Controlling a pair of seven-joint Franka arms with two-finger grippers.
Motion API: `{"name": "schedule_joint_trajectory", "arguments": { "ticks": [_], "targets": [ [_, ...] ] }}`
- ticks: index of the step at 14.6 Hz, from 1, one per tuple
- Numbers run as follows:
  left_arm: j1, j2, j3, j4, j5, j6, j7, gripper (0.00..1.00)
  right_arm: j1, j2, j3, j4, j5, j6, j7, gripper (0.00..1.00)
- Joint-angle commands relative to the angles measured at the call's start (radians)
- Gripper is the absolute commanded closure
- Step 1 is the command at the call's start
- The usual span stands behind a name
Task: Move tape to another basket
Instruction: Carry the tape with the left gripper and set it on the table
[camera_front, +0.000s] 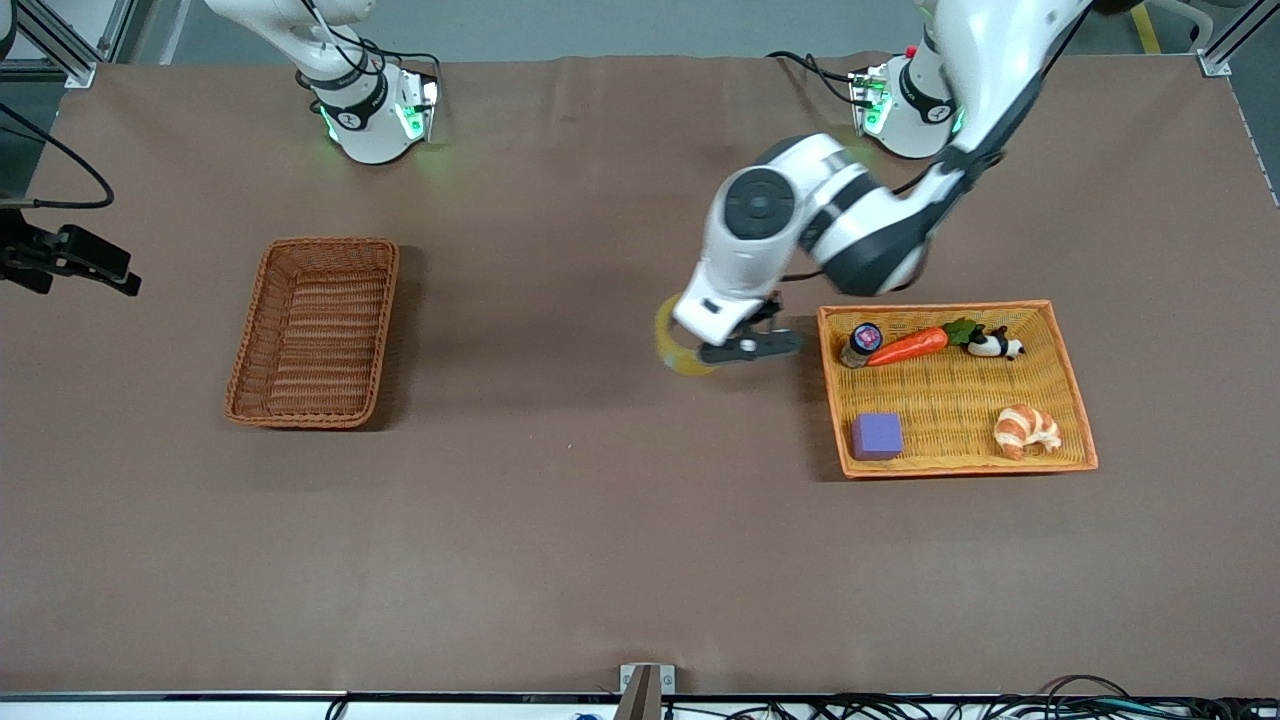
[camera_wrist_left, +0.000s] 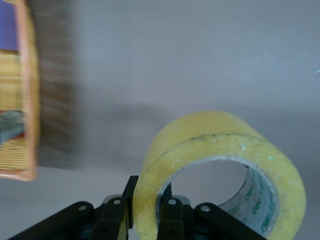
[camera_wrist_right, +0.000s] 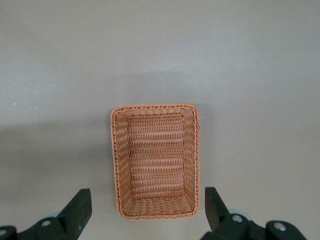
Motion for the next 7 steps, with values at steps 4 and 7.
{"name": "schedule_joint_trajectory", "arguments": {
  "ticks": [4,7],
  "targets": [
    [-0.199,0.283,-0.005,0.299,0.116,0.037,-0.245,0.93,-0.007,-0.016,0.000,-0.019,0.023,0.002,-0.011,0.00],
    [-0.250,0.312,0.038,0.318,0.116,0.074,-0.371,0.87,-0.007,-0.015,0.000,-0.019,0.023,0.002,-0.012,0.00]
  ]
}}
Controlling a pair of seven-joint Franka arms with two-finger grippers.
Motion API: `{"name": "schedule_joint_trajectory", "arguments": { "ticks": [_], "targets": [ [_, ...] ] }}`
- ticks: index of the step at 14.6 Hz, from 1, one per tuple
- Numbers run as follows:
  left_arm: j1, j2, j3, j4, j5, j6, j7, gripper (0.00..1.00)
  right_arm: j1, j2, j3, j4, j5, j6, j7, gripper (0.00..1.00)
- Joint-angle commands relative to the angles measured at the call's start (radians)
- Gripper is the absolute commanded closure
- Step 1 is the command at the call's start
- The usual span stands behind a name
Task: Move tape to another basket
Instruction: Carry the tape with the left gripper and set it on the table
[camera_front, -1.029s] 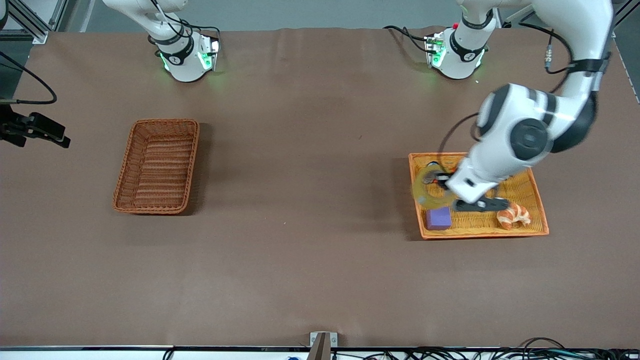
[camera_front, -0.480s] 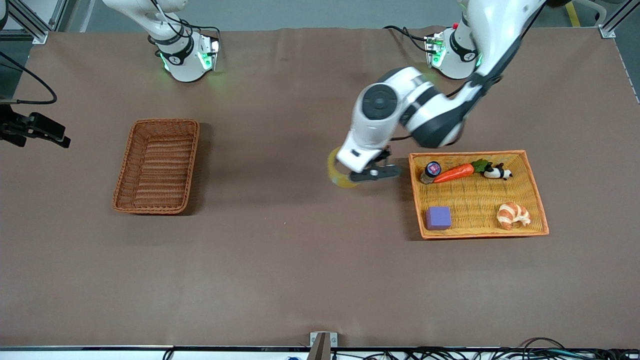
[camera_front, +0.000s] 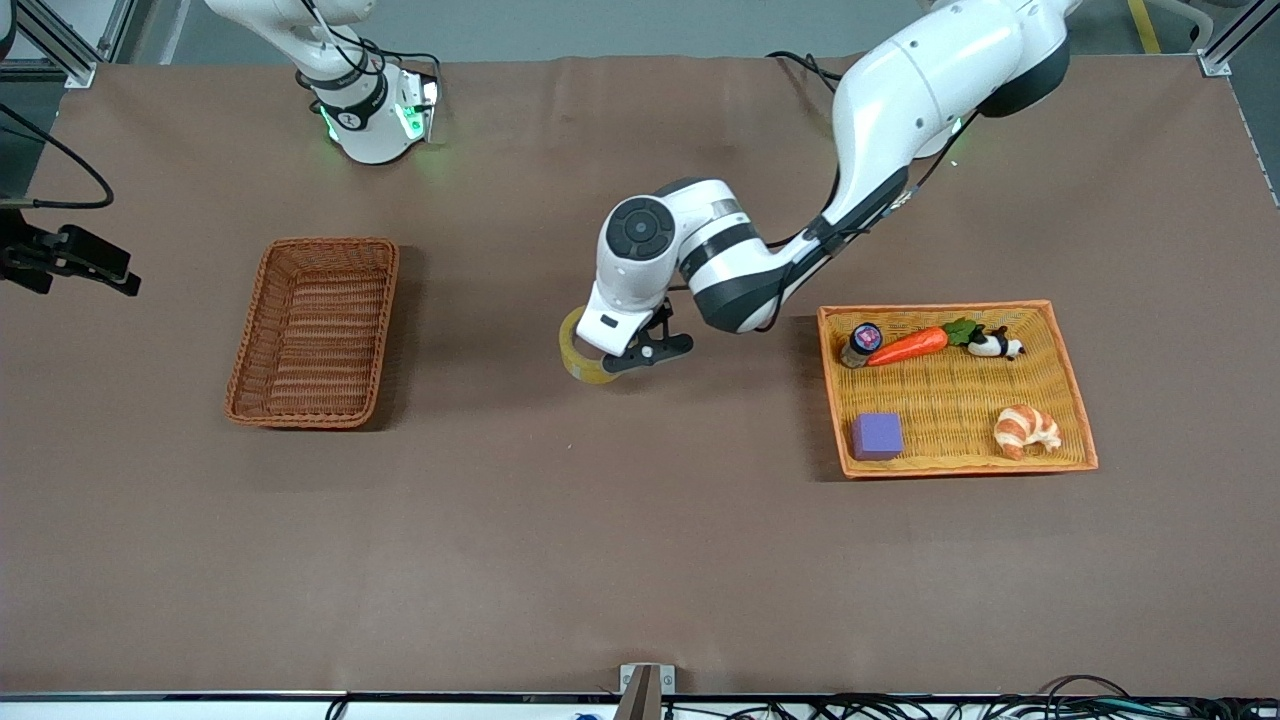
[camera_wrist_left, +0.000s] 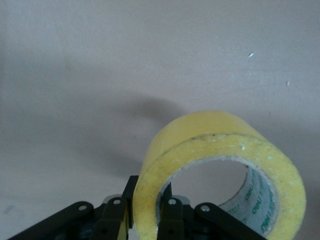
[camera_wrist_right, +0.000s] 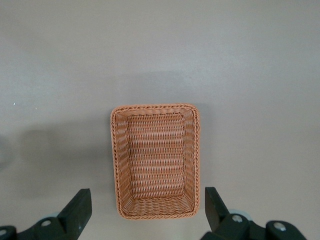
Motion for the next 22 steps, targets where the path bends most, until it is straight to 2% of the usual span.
{"name": "schedule_joint_trajectory", "arguments": {
  "ticks": [1,3,5,6,7,8,12,14,16,18,22],
  "targets": [
    [-0.083,0.043,0.068,0.079,0.012,0.031,-0.070,0.84,-0.007,-0.015,0.001,-0.019,0.023,0.002,-0.012,0.00],
    [-0.184,0.092,0.169,0.130,0.005,0.100,-0.083,0.81,-0.005,-0.015,0.001,-0.021,0.023,0.002,-0.012,0.00],
    [-0.217,0.106,0.208,0.142,0.002,0.214,-0.097,0.72,-0.005,-0.015,0.001,-0.021,0.023,0.002,-0.012,0.00],
    [-0.220,0.115,0.214,0.141,0.002,0.244,-0.100,0.50,-0.005,-0.015,0.001,-0.019,0.023,0.002,-0.012,0.00],
    [-0.227,0.123,0.214,0.141,0.002,0.252,-0.102,0.11,-0.005,-0.015,0.001,-0.019,0.023,0.002,-0.012,0.00],
    [-0.224,0.120,0.214,0.136,0.002,0.254,-0.103,0.00,-0.005,-0.015,0.001,-0.021,0.023,0.002,-0.012,0.00],
    [-0.160,0.055,0.203,0.105,-0.006,0.200,-0.084,0.00,-0.001,-0.012,0.002,-0.019,0.030,0.003,-0.012,0.00],
    [-0.126,-0.018,0.197,0.082,0.000,0.080,-0.064,0.00,0.023,0.005,0.010,-0.022,0.055,0.011,-0.009,0.00],
    [-0.093,-0.063,0.197,0.084,-0.001,-0.067,0.074,0.00,0.070,0.042,0.037,-0.022,0.056,0.041,0.005,0.00],
    [-0.031,-0.115,0.197,0.070,-0.006,-0.196,0.200,0.00,0.076,0.073,0.106,-0.048,0.055,0.118,0.046,0.00],
    [0.116,-0.236,0.177,0.006,-0.047,-0.220,0.344,0.00,0.116,0.126,0.273,-0.203,0.038,0.385,0.355,0.00]
  ]
}}
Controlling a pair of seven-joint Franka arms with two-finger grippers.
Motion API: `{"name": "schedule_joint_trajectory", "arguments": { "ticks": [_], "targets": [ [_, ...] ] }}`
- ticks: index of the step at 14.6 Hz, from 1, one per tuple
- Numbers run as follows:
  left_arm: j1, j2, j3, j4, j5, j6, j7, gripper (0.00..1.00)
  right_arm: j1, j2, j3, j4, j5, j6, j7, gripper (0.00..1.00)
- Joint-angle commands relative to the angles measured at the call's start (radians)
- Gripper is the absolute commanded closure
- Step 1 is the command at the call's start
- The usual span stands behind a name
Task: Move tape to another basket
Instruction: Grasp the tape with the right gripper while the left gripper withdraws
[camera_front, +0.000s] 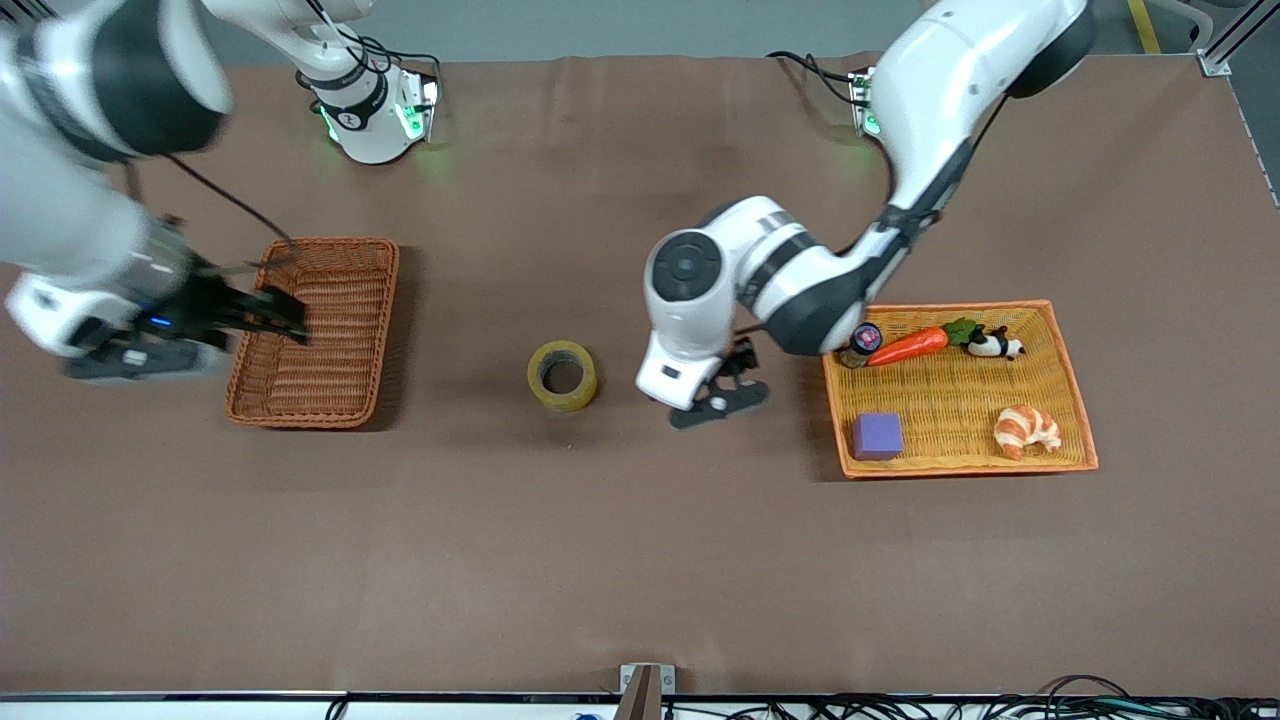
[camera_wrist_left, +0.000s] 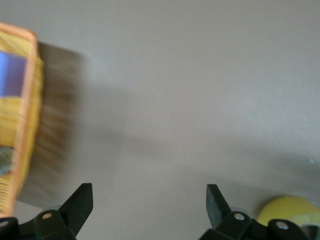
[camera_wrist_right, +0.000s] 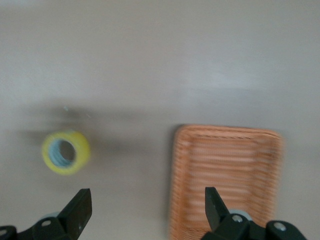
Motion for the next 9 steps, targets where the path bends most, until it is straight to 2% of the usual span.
{"name": "schedule_joint_trajectory", "arguments": {
  "ticks": [1,2,4,9],
  "targets": [
    [0.120,-0.129,-0.033,-0.106,-0.061,-0.002,0.113,0.00,0.030,0.045,0.108,-0.110,-0.007,0.155,0.184,0.00],
    [0.162,-0.161,-0.039,-0.122,-0.090,-0.002,0.164,0.00,0.056,0.094,0.141,-0.116,-0.033,0.195,0.240,0.00],
    [0.213,-0.240,-0.035,-0.158,-0.158,-0.004,0.284,0.00,0.134,0.200,0.152,-0.115,-0.118,0.268,0.375,0.00],
    [0.216,-0.442,0.127,-0.261,-0.309,-0.016,0.561,0.00,0.238,0.386,0.152,-0.116,-0.284,0.403,0.490,0.00]
  ]
}}
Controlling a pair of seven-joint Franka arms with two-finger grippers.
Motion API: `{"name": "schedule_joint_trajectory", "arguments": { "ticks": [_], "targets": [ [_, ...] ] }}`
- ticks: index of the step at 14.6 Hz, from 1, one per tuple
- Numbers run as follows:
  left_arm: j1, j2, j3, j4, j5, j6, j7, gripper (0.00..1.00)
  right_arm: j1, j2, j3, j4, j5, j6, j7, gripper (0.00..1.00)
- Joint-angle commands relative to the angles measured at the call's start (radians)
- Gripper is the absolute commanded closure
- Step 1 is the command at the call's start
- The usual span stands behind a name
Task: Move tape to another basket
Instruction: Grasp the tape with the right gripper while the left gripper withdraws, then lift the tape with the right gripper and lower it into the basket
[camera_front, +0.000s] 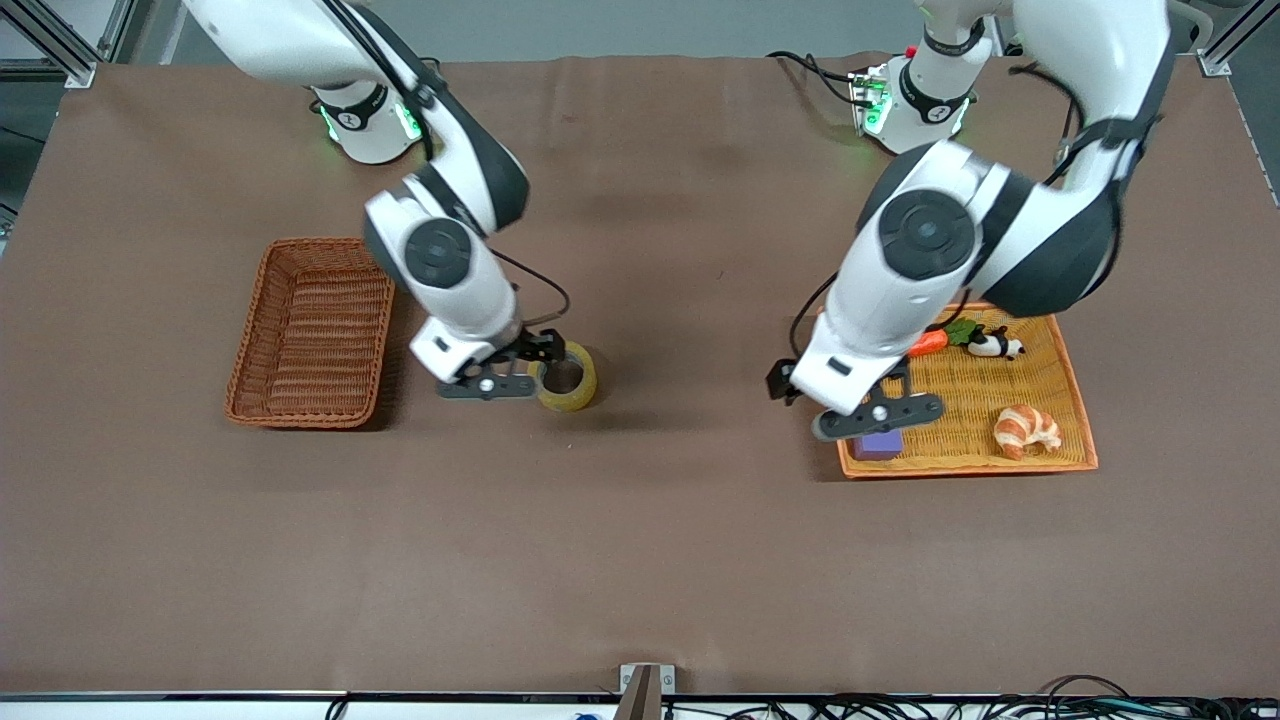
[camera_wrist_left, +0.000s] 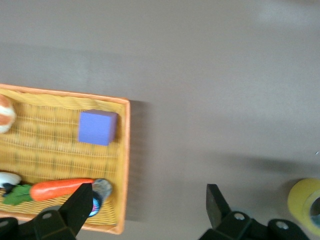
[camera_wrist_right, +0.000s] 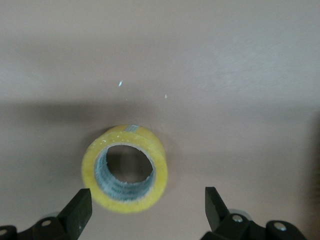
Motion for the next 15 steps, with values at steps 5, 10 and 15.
{"name": "schedule_joint_trajectory", "arguments": {
  "ticks": [5,10,15],
  "targets": [
    [-0.012,-0.328,0.262,-0.221,-0.260,0.002,0.391,0.00,0.029,0.134,0.002,0.011,-0.135,0.065,0.037,0.00],
    [-0.023,-0.474,0.382,-0.288,-0.298,-0.069,0.548,0.00,0.027,0.140,0.000,-0.070,-0.167,0.174,0.035,0.01],
    [-0.040,-0.499,0.444,-0.257,-0.291,-0.144,0.641,0.00,0.011,0.151,0.002,-0.059,-0.201,0.159,0.040,0.96]
  ]
}}
